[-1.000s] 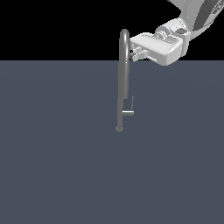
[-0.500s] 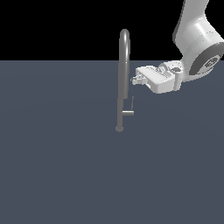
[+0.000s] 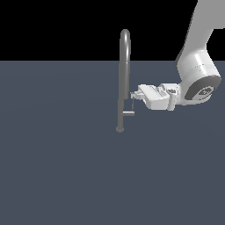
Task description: Turn on the faucet by rotating a designated handle.
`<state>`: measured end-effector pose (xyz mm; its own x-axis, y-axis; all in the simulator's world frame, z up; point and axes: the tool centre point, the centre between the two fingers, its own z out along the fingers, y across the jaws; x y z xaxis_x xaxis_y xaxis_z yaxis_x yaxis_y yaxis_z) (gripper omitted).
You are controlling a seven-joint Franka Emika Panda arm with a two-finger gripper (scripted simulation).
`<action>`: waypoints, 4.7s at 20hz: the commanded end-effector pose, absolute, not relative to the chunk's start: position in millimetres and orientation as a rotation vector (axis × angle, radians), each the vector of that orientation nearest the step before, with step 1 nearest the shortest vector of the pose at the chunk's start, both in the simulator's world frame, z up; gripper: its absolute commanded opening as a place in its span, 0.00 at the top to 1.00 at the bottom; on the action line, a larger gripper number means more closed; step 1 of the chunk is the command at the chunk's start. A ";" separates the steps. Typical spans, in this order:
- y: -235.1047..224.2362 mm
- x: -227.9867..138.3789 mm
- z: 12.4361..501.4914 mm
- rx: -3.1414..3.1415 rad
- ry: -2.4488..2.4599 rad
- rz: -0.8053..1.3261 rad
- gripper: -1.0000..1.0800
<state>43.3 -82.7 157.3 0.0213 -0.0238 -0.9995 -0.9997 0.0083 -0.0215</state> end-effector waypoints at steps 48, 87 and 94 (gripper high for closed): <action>-77.8 -40.8 137.8 -1.186 1.224 1.182 1.00; -78.2 -25.5 64.3 -1.205 1.187 1.167 1.00; -78.5 -15.9 42.1 -1.193 1.209 1.177 1.00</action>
